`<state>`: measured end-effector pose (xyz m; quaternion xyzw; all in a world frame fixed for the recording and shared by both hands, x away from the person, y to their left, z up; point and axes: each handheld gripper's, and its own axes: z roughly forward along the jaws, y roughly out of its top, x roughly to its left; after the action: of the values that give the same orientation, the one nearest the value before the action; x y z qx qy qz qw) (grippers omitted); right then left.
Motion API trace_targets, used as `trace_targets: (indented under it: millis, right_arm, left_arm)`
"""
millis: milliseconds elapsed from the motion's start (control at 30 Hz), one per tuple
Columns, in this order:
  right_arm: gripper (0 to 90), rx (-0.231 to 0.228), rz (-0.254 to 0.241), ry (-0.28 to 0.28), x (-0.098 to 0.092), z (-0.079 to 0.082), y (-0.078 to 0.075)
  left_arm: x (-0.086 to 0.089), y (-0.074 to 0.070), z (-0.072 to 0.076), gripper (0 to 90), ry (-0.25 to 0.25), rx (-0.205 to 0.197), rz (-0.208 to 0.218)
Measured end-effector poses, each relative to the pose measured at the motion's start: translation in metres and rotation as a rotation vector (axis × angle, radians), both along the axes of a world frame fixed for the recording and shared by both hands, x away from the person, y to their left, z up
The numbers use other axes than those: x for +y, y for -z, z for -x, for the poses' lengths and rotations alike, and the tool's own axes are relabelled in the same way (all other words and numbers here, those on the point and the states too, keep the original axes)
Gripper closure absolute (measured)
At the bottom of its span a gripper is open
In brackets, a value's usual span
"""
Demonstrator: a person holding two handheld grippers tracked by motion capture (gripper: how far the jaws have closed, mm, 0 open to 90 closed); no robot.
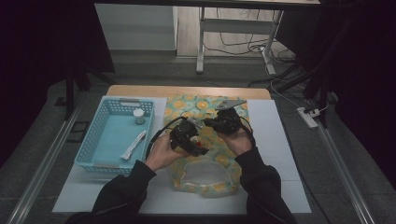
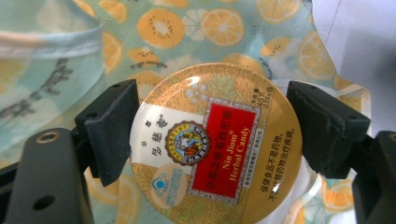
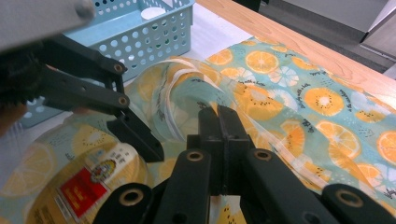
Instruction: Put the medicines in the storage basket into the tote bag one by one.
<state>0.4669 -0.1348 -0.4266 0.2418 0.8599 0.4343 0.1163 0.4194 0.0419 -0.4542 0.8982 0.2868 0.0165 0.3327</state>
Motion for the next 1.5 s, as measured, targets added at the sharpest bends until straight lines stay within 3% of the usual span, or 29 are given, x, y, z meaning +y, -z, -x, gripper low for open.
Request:
trace_targets:
  millis: [333, 867, 1067, 1133, 1500]
  right_arm:
    - [90.0, -0.002, -0.008, 0.001, 0.000, -0.001, 0.000]
    - [90.0, -0.003, -0.001, 0.005, 0.003, -0.001, 0.003]
    - [90.0, -0.001, 0.006, 0.013, 0.002, -0.003, 0.006]
    - [90.0, 0.003, 0.008, 0.015, 0.003, -0.004, 0.009]
    - [90.0, 0.010, 0.027, 0.018, 0.006, -0.006, 0.015]
  left_arm:
    - [-0.008, 0.013, -0.018, 21.0, -0.021, 0.004, -0.002]
    - [-0.012, 0.028, -0.041, 21.0, -0.124, -0.032, -0.027]
    - [-0.012, 0.039, -0.049, 21.0, -0.167, -0.029, -0.030]
    - [-0.010, 0.042, -0.052, 21.0, -0.157, -0.035, -0.051]
    - [-0.015, 0.055, -0.060, 20.9, -0.185, -0.043, -0.057]
